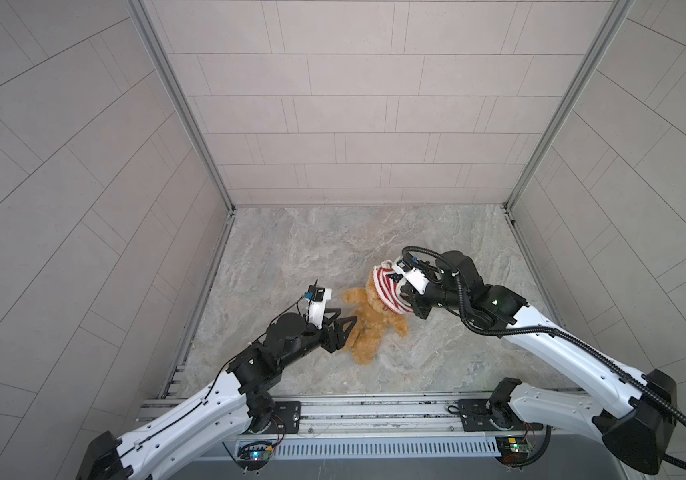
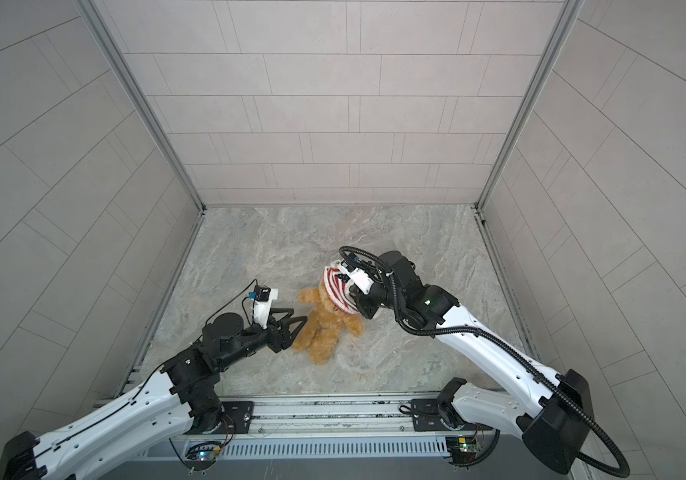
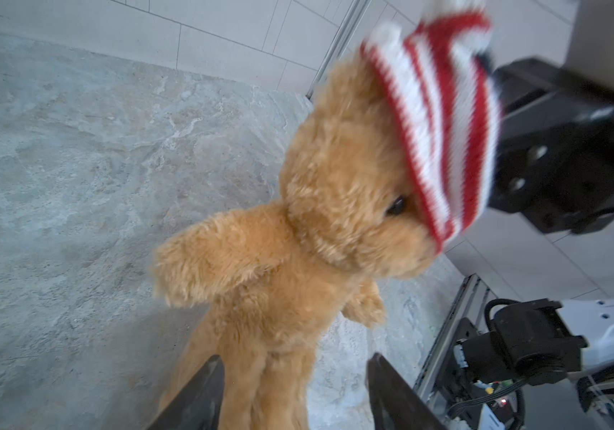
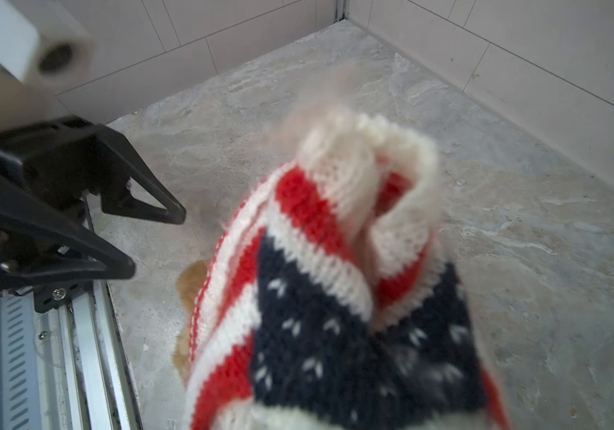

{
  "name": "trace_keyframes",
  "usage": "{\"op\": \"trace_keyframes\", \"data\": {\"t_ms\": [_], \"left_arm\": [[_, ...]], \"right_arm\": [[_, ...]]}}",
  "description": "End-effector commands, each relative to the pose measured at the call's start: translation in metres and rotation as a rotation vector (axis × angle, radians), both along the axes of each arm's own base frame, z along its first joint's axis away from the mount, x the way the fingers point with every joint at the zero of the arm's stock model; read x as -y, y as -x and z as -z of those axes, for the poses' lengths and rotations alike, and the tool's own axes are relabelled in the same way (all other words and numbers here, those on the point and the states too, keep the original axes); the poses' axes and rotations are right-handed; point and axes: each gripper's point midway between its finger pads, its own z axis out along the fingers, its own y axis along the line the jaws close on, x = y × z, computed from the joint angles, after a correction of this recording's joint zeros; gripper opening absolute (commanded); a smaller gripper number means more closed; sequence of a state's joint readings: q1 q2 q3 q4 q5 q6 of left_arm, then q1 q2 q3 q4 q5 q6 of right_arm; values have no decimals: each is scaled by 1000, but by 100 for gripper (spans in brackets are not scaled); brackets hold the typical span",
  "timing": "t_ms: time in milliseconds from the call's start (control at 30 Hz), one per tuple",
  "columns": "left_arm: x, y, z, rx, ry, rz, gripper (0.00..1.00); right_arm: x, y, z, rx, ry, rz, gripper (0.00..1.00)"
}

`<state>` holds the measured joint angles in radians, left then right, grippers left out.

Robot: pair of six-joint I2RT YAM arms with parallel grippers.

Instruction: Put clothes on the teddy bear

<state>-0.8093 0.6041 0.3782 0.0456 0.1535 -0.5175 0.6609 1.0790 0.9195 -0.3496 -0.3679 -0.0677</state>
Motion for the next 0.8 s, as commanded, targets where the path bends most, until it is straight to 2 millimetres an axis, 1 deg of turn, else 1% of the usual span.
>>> {"op": "trace_keyframes", "data": {"t_ms": [0, 100, 200, 367, 533, 633, 767], "left_arm": [[2, 4, -36, -40, 89, 9, 63], [8, -2, -53, -61, 113, 1, 56], [19, -10, -64, -79, 126, 5, 49], [32, -23, -79, -80, 149, 0, 42], [46, -28, -84, -99, 157, 29, 37], [48, -31, -84, -103, 146, 23, 34], [48, -32, -89, -95, 153, 22, 30]], "right_arm": [[-3, -1, -28, 169, -55, -29, 0], [-8, 7, -31, 208, -75, -67, 0], [-10, 10, -28, 227, -54, -78, 0], [-15, 18, -25, 258, -23, -105, 0], [-19, 24, -23, 276, -3, -127, 0], [-21, 27, -23, 285, -2, -137, 0], [-23, 31, -22, 288, 5, -154, 0]]}}
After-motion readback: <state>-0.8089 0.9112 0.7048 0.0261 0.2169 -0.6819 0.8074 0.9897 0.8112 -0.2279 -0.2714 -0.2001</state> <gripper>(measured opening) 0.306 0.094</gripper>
